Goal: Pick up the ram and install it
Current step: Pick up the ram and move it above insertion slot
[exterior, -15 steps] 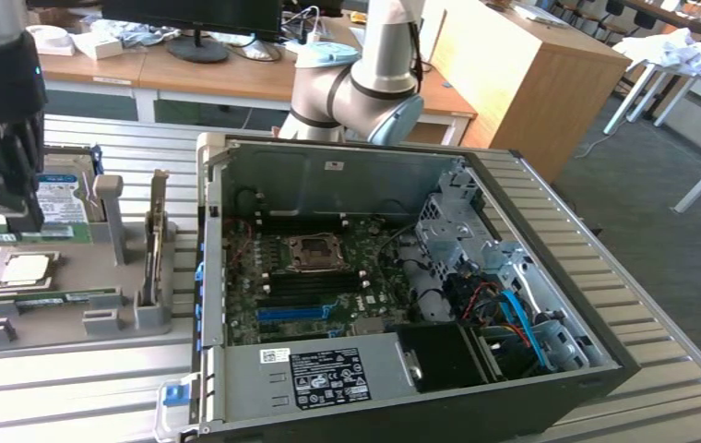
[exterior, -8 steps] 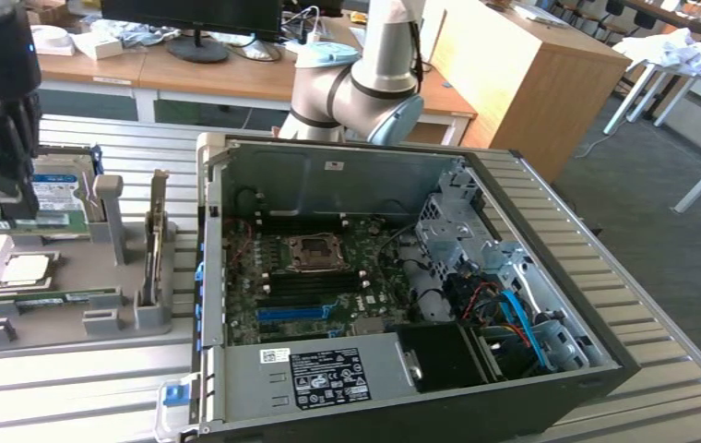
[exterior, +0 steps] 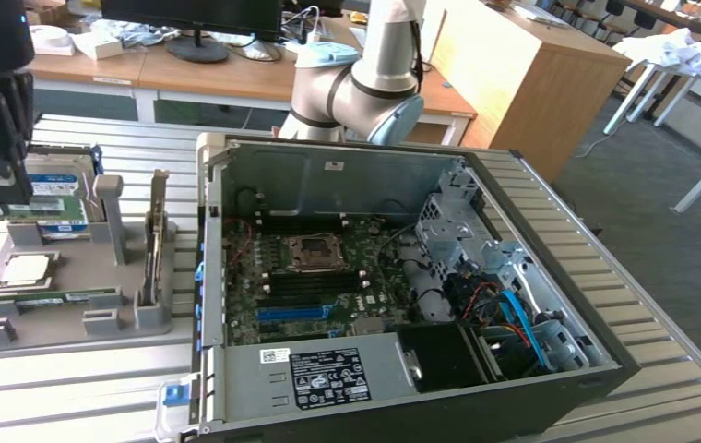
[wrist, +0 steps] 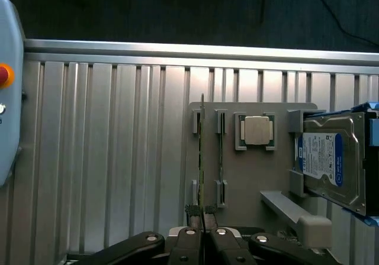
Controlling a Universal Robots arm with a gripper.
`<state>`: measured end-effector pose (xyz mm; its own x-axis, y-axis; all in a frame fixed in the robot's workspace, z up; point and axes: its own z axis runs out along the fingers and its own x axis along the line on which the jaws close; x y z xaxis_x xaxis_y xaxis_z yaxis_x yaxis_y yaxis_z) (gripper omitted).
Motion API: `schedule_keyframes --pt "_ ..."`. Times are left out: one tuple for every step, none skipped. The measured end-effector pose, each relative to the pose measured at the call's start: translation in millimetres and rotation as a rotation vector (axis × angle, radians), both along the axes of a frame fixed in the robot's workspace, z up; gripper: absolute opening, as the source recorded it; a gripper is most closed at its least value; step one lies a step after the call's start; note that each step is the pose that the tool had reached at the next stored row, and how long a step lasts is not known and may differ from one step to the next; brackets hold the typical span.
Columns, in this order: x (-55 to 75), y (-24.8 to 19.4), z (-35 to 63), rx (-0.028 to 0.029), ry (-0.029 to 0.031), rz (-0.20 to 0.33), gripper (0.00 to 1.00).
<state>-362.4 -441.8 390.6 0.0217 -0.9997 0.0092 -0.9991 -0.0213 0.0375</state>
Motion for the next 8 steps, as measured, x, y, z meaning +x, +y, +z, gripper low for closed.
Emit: schedule_keyframes --pt "0.0 0.0 1.9 -0.0008 0.0001 0.000 0.11" --pt "0.0 0.0 3.6 -0.0016 0.0000 0.000 0.11" --pt "0.0 0.0 5.5 -0.0024 0.0001 0.000 0.11" --pt "0.0 0.0 7.1 -0.0030 0.0000 0.000 0.11" --pt "0.1 0.0 8.8 -0.0037 0.0001 0.000 0.11" --pt "0.0 0.0 10.3 -0.0042 0.0000 0.000 0.11" --pt "0.1 0.0 11.9 -0.0047 0.0000 0.000 0.11" --pt "0.1 0.0 13.5 -0.0052 0.0001 0.000 0.11"
